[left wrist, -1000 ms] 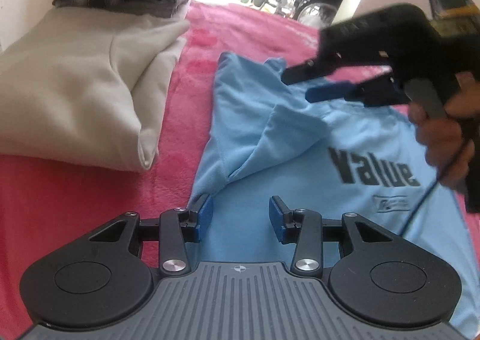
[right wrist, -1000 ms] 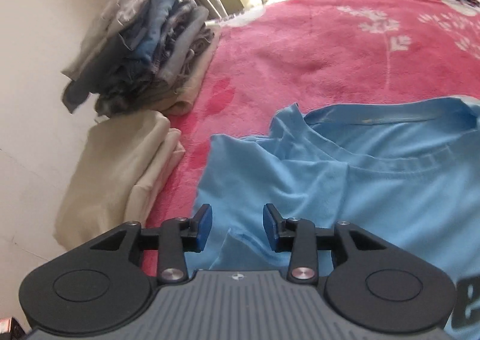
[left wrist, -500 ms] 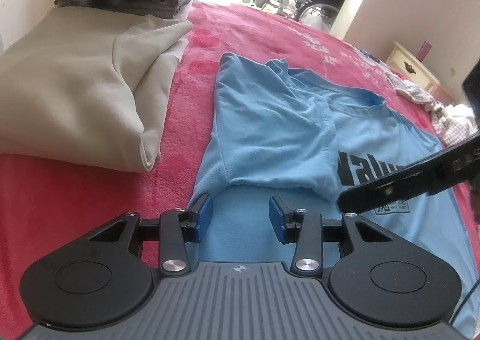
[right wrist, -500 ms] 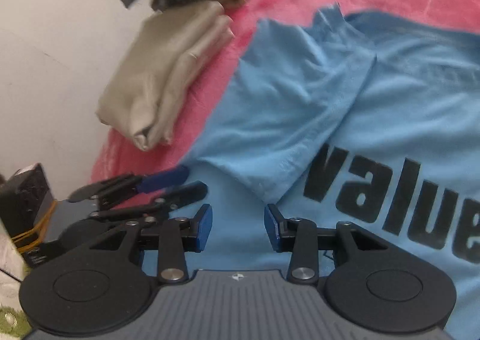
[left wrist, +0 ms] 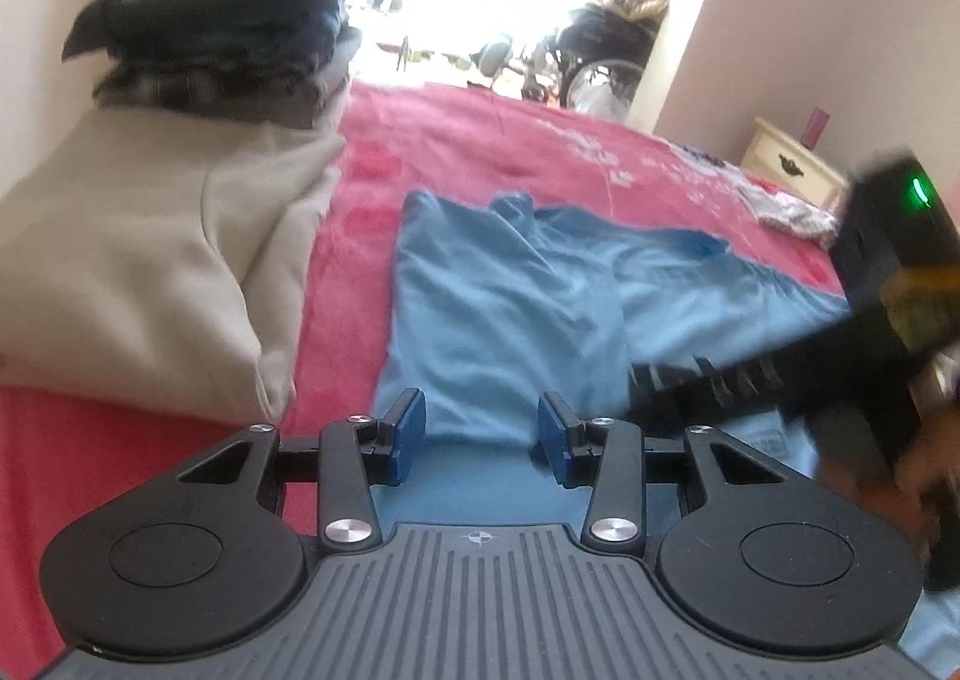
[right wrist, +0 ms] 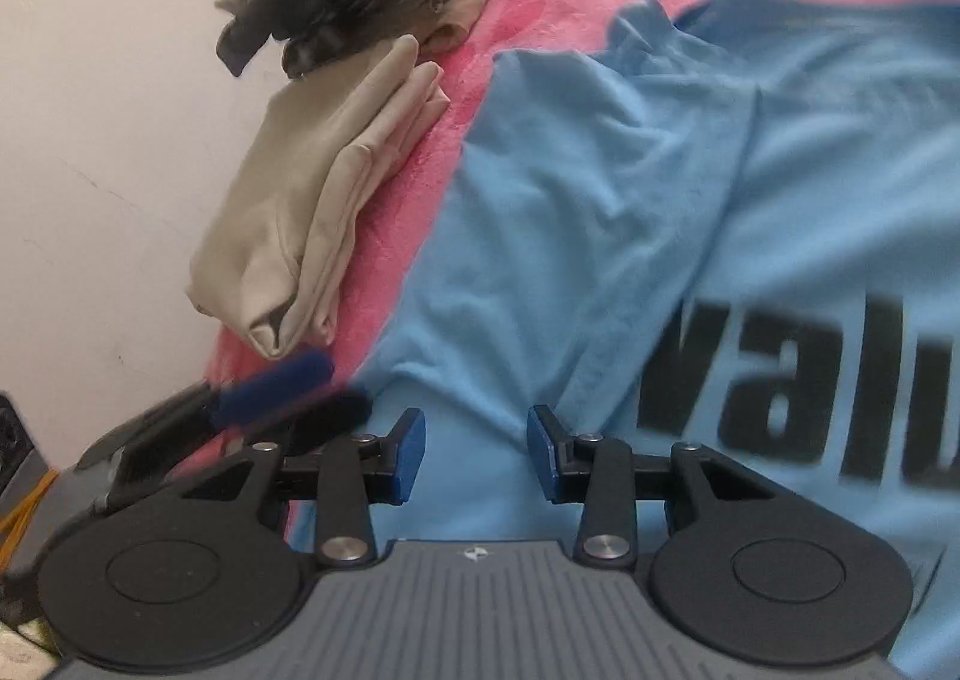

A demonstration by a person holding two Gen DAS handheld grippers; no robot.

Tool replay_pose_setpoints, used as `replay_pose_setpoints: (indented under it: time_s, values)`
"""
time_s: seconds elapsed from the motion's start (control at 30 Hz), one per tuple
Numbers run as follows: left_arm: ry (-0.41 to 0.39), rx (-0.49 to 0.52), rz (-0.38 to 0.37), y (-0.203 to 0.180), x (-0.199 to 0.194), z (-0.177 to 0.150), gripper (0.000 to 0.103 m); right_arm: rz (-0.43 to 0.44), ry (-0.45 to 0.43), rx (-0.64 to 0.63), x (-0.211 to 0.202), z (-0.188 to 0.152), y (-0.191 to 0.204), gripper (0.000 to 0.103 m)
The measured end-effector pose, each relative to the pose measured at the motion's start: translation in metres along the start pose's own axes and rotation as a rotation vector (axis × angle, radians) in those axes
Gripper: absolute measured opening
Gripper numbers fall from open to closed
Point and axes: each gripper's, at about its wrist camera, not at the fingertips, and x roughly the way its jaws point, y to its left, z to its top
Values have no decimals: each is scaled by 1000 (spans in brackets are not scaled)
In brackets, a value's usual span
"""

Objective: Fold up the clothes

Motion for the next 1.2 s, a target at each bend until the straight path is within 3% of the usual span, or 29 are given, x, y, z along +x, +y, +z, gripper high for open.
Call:
replay_pose_setpoints:
  time_s: [0.07, 0.23, 0.4, 0.57, 0.73, 0.93, 1.03, 1.07, 1.1, 1.2]
  values:
    - [4, 6, 2, 2, 8, 1, 41, 49, 4, 66, -5, -6, -9, 42]
    - [16, 22, 8, 6, 29, 4, 41, 19, 13, 59, -28, -6, -13, 42]
    - [82, 39, 42, 5, 40, -2, 41, -36, -141, 16, -47, 36, -5, 42]
    - [80, 63, 65, 1, 39, -8, 42, -100, -232, -32, -19, 96, 27, 42]
    - [74, 73, 73, 0, 38, -11, 42, -232, -117, 2, 44, 141, 54, 42]
    - [76, 73, 72, 0, 37, -11, 42, -442, 50, 31, 108, 159, 58, 41]
    - [75, 80, 78, -1, 37, -12, 42, -511, 27, 46, 117, 156, 50, 26]
    - [74, 79, 78, -1, 36, -12, 42, -522, 13, 51, 118, 154, 48, 13]
    - [74, 77, 79, -1, 36, -12, 42, -515, -10, 46, 114, 153, 49, 7]
    - [76, 68, 80, 0, 37, -10, 42, -467, -73, 19, 104, 147, 57, 6]
